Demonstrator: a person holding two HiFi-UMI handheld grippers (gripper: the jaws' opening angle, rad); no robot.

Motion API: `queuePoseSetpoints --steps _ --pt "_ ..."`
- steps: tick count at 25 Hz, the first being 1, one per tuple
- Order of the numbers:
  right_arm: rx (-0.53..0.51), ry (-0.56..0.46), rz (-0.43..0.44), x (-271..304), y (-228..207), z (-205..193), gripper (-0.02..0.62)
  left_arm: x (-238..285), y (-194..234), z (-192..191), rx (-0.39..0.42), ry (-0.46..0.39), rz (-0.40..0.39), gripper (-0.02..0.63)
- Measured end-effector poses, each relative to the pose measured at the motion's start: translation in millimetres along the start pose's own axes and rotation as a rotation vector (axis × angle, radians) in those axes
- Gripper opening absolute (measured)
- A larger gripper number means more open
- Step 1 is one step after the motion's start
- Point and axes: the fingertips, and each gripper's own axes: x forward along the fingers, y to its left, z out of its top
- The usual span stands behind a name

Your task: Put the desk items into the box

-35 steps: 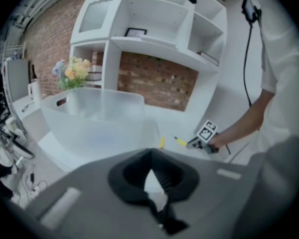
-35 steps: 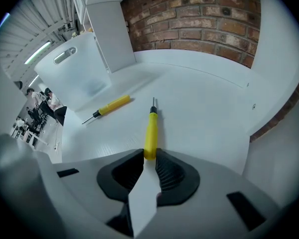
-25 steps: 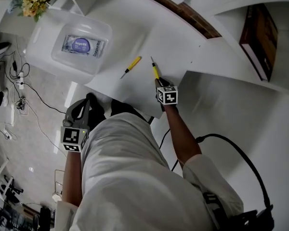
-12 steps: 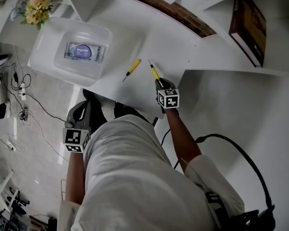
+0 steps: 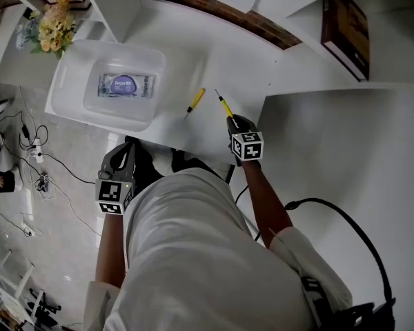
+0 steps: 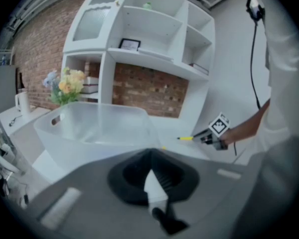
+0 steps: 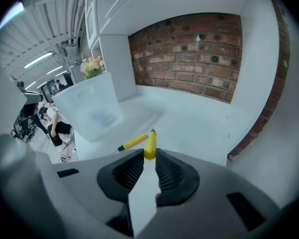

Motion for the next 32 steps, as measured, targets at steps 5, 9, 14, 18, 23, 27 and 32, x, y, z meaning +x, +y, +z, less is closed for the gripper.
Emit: queuePoseSetpoints --steps 5,9,14,18,23,27,32 --pt "0.009 -0.064 -0.009 -20 19 25 0.067 -1 7 7 0.017 -0.009 -0.036 0.003" --pt "0.019 -0.13 -0.004 -36 37 52 0.067 -3 14 10 0.027 -0.012 -0.057 0.003" --pt "0.009 -0.196 0.01 -48 62 84 0.067 -4 30 20 0.038 -0.025 -0.073 0.003" --pt "0.002 -0.247 0.023 -57 82 110 0.067 -6 41 24 0.043 -0.027 -0.085 0.003" --pt "-0.019 -0.313 0.043 -66 104 147 0.067 -9 53 28 0.054 -0.038 -0.098 0.003" --pt "-0.05 -0.353 0.064 -69 125 173 0.067 -14 65 30 0.05 -0.046 -0.097 0.003" --pt "-0.071 -0.369 0.112 -58 159 194 0.067 -23 88 26 0.035 -0.048 -0.078 0.003"
